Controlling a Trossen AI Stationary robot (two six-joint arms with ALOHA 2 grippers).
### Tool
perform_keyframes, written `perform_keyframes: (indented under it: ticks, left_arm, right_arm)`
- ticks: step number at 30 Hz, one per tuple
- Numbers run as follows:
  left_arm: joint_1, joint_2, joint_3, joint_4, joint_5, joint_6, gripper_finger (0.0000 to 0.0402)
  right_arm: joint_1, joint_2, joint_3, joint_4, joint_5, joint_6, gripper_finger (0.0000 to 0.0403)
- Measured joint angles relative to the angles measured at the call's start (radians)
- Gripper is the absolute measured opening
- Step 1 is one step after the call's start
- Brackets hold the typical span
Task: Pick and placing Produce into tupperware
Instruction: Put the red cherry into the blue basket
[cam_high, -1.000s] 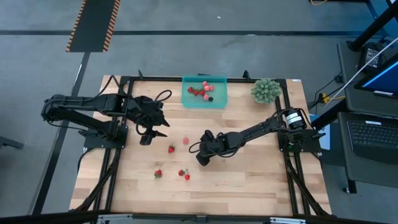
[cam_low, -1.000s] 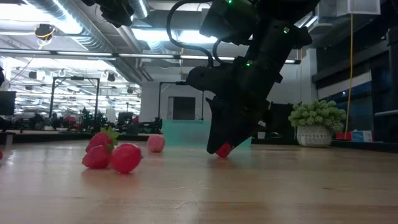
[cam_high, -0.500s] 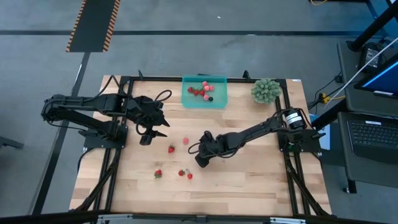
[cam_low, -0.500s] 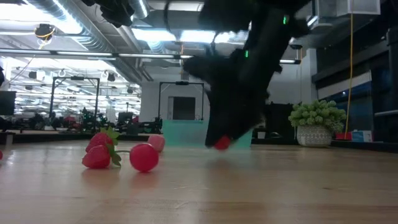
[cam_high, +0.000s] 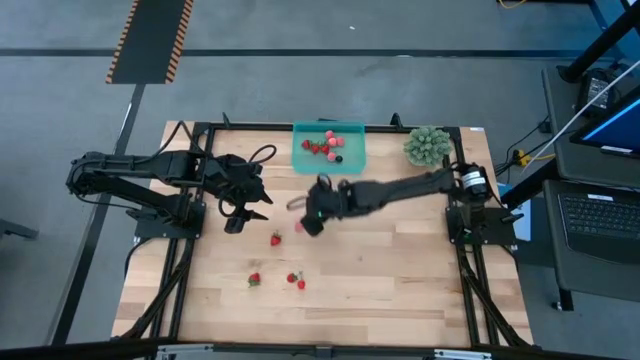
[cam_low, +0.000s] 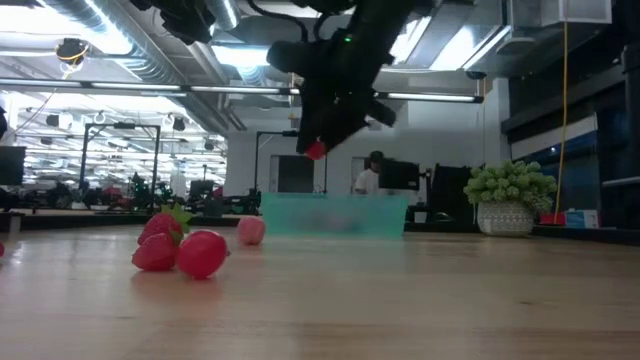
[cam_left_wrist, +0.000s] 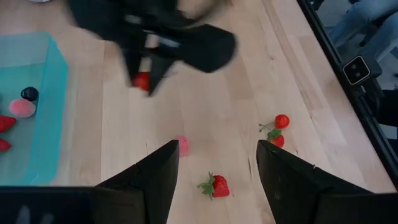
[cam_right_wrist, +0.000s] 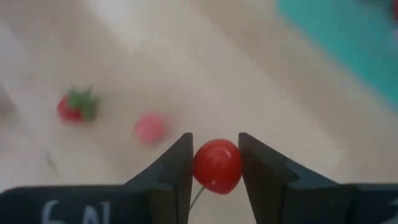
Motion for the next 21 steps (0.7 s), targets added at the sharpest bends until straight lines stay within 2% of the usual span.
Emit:
perform_keyframes:
  ticks: [6,14,21]
  left_arm:
    - [0.0,0.0,0.0,0.0,0.0,0.0,0.0208]
    - [0.0,0.0,0.0,0.002,0.0,0.0,0.0208]
    - [0.0,0.0,0.0,0.002,0.0,0.0,0.0208]
  right_arm:
    - [-0.146,-0.001,0.11,-0.067,-0.001,-0.055,0.0116]
    - [-0.351,0.008,0.115,-0.119,-0.109,-0.077,0.0116]
    - [-0.466,0.018,0.115,-0.116,-0.186,-0.062,0.0116]
